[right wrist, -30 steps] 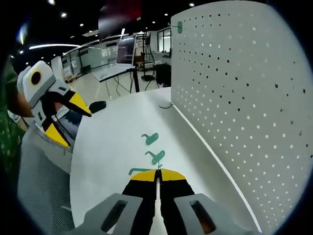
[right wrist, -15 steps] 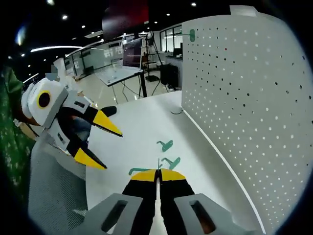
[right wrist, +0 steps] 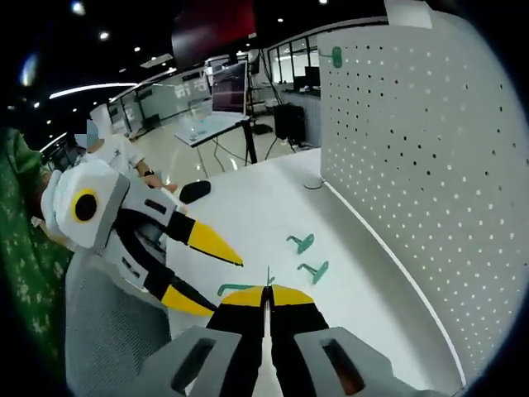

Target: Insert the hook assembly into the mounting plate slot until the hook locks in place.

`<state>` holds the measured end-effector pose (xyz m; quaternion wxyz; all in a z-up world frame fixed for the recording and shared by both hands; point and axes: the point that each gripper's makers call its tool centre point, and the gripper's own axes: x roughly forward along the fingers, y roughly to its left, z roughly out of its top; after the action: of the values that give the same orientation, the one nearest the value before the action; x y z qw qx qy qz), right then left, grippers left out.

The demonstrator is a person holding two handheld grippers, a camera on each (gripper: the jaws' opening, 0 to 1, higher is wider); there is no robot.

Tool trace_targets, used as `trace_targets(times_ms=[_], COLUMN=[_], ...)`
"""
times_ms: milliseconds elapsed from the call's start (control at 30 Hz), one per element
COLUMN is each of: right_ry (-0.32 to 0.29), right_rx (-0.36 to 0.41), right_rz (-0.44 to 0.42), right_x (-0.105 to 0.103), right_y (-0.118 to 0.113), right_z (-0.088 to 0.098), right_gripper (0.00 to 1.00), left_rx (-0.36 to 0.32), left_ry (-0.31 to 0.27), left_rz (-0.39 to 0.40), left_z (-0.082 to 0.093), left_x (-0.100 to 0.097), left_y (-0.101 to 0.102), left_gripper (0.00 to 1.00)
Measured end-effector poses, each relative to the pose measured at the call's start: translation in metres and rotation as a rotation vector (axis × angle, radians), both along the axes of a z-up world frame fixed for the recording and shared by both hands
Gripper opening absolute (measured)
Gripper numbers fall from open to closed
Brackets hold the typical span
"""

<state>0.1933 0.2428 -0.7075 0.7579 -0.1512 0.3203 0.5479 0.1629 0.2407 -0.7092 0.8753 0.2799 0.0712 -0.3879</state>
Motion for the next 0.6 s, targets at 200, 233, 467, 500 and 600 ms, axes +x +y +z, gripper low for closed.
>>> trace_targets(times_ms=[200,233,467,500,600], right_ry=[0.043,0.045,0.094,0.102,0.128], right_rx=[0.017,0.016,0.024,0.024,0.027], right_rz=[-0.002,-0.002,-0.026,-0.029,-0.043], right_x=[-0.0077,-0.0081,-0.0093,-0.0098,-0.0103], right_y=[0.0041,0.0041,0.0030,0.0027,0.0018], right_z=[0.0023,0.0022,0.0007,0.0004,-0.0001], right_gripper=[0.00,0.00,0.00,0.00,0.00], left_rx=[0.014,0.014,0.025,0.026,0.031], left_ry=[-0.014,-0.016,-0.039,-0.042,-0.049], left_rz=[-0.010,-0.010,-0.010,-0.010,-0.009], left_z=[0.0001,0.0004,0.0029,0.0030,0.0033], left_x=[0.0013,0.0014,0.0026,0.0025,0.0023], left_y=[-0.0027,-0.0028,-0.0031,-0.0031,-0.0027], left_gripper=[0.26,0.25,0.20,0.20,0.18])
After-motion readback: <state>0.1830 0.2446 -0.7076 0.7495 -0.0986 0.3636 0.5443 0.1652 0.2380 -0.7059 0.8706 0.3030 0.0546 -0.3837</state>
